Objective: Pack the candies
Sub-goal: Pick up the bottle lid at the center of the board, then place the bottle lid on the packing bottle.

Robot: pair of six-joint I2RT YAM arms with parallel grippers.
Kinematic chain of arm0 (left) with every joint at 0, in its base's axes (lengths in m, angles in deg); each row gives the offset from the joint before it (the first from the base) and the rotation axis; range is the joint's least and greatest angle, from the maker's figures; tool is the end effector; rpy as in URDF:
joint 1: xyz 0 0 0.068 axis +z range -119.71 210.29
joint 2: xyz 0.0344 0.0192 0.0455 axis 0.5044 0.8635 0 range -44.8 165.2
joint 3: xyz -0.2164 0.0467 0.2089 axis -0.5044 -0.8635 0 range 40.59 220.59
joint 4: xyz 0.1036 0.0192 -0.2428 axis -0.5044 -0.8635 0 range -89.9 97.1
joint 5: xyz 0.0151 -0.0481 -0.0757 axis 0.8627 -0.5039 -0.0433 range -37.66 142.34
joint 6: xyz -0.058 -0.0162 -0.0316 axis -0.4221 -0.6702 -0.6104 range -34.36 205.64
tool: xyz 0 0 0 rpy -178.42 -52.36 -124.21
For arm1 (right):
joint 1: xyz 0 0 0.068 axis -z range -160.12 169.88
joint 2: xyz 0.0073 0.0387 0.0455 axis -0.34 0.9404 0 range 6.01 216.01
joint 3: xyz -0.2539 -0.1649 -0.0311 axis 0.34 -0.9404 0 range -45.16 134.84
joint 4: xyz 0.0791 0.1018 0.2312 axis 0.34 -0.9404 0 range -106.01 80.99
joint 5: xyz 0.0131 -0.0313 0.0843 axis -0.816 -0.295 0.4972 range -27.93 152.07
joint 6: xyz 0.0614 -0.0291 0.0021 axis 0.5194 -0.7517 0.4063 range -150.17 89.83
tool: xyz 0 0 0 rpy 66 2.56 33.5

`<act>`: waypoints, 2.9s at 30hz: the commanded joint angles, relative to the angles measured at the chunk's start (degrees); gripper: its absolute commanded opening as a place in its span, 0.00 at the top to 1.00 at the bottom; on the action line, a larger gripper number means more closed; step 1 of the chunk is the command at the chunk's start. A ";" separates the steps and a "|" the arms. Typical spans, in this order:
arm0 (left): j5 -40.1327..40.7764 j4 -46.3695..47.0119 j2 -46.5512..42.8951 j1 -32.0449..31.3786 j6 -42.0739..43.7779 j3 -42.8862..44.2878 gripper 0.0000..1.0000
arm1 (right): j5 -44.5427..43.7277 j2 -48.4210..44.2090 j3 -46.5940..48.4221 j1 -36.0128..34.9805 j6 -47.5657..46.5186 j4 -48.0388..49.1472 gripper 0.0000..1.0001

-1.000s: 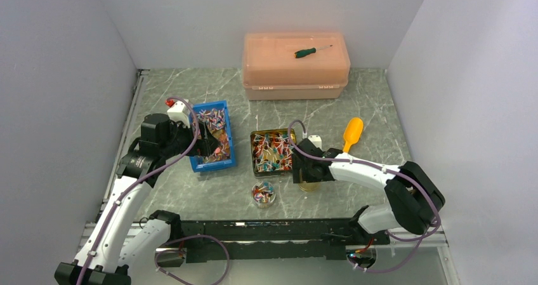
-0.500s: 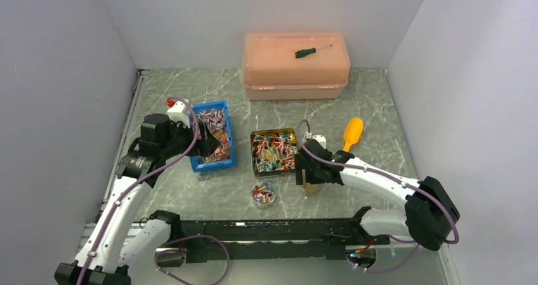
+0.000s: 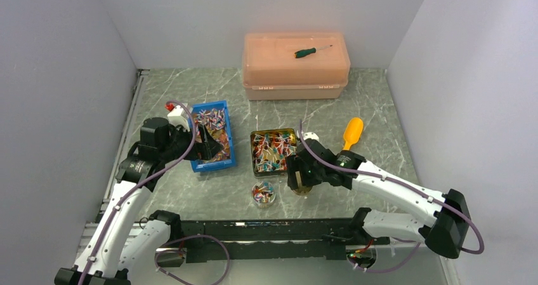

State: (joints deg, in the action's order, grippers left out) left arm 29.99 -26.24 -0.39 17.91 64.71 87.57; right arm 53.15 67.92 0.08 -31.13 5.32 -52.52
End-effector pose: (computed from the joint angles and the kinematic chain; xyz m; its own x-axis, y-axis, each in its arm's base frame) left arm 0.1525 -0.0547 0.3284 -0.6514 -0.1953 -0.7331 0.3047 0.8176 -0.4886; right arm 0.1318 0.1496 0.2503 -0.8620 -0.1534 -0.4831 -0.2688 0.9464 0.1791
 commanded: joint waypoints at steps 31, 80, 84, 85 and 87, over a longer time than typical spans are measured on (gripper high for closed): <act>6.09 -13.31 -6.84 0.36 -12.59 -3.86 0.01 | -8.12 26.90 28.24 -19.79 -6.44 -4.51 0.32; 8.05 -15.09 -7.65 0.34 -10.05 -2.90 0.00 | -3.83 33.21 23.38 -20.10 -4.66 2.37 0.32; 8.19 -15.06 -7.59 0.34 -10.10 -2.85 0.01 | -3.64 33.27 22.87 -20.10 -4.47 2.66 0.32; 8.20 -15.00 -7.67 0.34 -10.10 -2.93 0.00 | -3.60 33.20 22.68 -20.10 -4.46 2.86 0.32; 8.20 -14.95 -7.66 0.34 -10.18 -3.02 0.01 | -3.43 33.18 22.46 -20.10 -4.46 3.26 0.32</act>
State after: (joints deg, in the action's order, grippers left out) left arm 38.25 -41.89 -7.85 17.91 53.70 83.59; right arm 49.12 101.52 23.51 -50.84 0.05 -50.51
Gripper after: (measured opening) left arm 0.994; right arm 0.839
